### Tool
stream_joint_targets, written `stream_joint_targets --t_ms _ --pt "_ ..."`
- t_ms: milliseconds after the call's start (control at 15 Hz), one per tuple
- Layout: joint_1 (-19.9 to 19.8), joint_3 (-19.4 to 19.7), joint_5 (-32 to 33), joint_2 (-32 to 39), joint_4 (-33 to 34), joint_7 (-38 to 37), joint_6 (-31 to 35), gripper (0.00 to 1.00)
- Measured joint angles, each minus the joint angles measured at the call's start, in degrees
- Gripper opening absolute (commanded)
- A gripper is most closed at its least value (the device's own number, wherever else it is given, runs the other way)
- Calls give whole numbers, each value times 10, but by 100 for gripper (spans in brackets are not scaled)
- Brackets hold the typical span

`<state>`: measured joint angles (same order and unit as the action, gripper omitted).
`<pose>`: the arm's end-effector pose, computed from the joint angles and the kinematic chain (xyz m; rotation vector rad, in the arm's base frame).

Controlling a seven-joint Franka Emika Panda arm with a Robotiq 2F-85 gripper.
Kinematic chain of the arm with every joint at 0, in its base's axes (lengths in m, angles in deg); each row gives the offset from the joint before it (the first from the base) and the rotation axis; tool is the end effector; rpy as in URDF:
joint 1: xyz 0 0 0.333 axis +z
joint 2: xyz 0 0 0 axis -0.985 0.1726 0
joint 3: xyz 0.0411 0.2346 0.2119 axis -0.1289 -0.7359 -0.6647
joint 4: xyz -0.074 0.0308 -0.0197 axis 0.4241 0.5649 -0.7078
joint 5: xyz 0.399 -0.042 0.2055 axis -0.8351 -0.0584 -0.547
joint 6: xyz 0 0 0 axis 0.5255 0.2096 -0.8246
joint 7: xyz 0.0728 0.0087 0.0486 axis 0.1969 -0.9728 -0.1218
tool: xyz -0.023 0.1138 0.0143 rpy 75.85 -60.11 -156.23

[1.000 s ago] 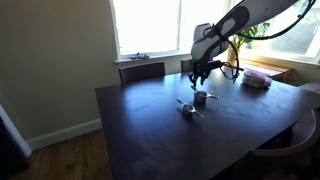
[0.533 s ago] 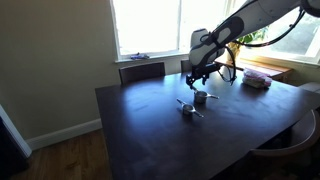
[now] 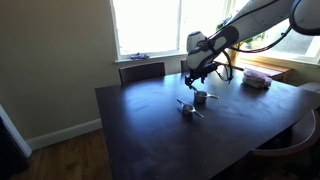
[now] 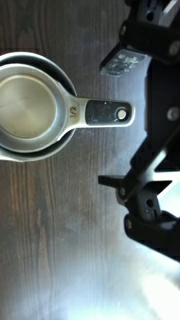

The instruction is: Unstack the pots on the table

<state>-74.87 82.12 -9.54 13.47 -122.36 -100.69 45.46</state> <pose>0.8353 -0.0391 0.1303 2.8081 -0.1593 0.2544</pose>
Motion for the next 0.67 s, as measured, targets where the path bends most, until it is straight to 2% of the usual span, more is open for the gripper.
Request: stream_joint_targets --t_ms 133,333,600,667 --pt "5 7 10 16 24 0 -15 95" --pt "9 10 25 42 55 0 -26 94" --pt "10 10 35 74 91 10 -27 83" --pt "10 10 38 81 99 11 -28 63"
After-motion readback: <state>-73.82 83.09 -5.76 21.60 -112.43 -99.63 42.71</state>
